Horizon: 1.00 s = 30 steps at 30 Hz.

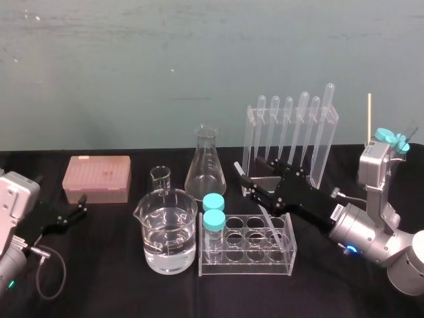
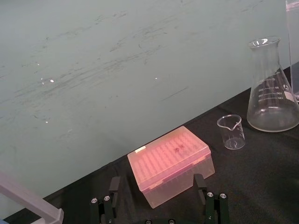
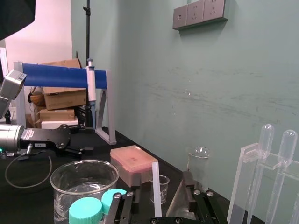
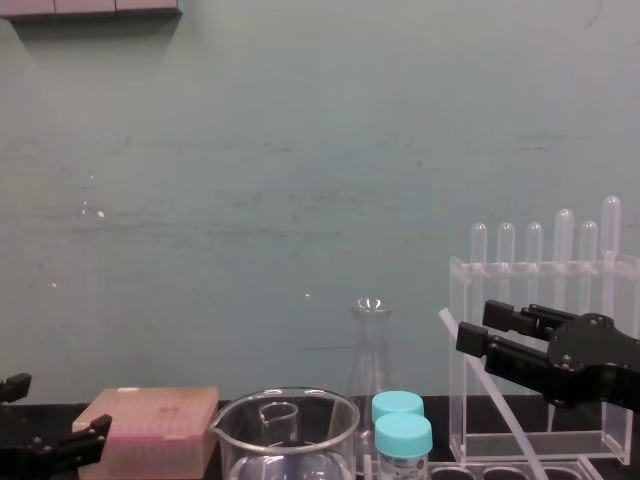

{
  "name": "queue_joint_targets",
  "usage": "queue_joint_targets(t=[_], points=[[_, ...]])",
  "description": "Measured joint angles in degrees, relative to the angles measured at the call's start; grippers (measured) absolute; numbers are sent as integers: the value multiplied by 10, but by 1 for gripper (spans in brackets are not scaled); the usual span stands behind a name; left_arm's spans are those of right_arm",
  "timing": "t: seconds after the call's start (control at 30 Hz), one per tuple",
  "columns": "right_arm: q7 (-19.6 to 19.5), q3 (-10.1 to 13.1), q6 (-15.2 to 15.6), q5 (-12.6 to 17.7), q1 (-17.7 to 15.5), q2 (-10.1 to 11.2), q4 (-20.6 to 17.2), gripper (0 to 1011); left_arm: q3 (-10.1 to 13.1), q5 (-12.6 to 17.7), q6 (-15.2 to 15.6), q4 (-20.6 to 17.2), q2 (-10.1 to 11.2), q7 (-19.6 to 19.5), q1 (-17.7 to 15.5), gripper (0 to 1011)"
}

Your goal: Pick up the stirring rod with one hand, then place it down.

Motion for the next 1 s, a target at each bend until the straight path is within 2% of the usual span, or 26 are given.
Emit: queue_joint_targets(t=[0.07, 0.1, 0.13, 0.2, 0.3, 0.47, 0.6, 0.73, 0.83, 0.97, 1.0], points=[[0, 0, 0, 0, 0, 0, 0, 609, 0, 0, 0, 0, 0, 0, 0, 1000], [0, 0, 0, 0, 0, 0, 0, 609, 0, 0, 0, 0, 0, 0, 0, 1000], [0, 0, 0, 0, 0, 0, 0, 666, 0, 0, 0, 0, 0, 0, 0, 1000], [0, 0, 0, 0, 0, 0, 0, 703, 0, 0, 0, 0, 0, 0, 0, 1000], [0, 0, 0, 0, 0, 0, 0, 820, 0, 0, 0, 0, 0, 0, 0, 1000], [0, 0, -2, 0, 0, 0, -1, 954, 0, 0, 0, 0, 0, 0, 0, 1000], [-3, 7, -18, 2, -4, 1, -19, 1003, 0, 0, 0, 0, 0, 0, 0, 1000], [-32, 24, -37, -5, -14, 0, -45, 1003, 0, 0, 0, 0, 0, 0, 0, 1000], [-75, 41, -41, -27, -25, 0, -66, 1003, 0, 0, 0, 0, 0, 0, 0, 1000], [-133, 62, -19, -56, -41, 1, -85, 1003, 0, 0, 0, 0, 0, 0, 0, 1000], [-156, 69, -2, -68, -47, 3, -90, 1003, 0, 0, 0, 0, 0, 0, 0, 1000]])
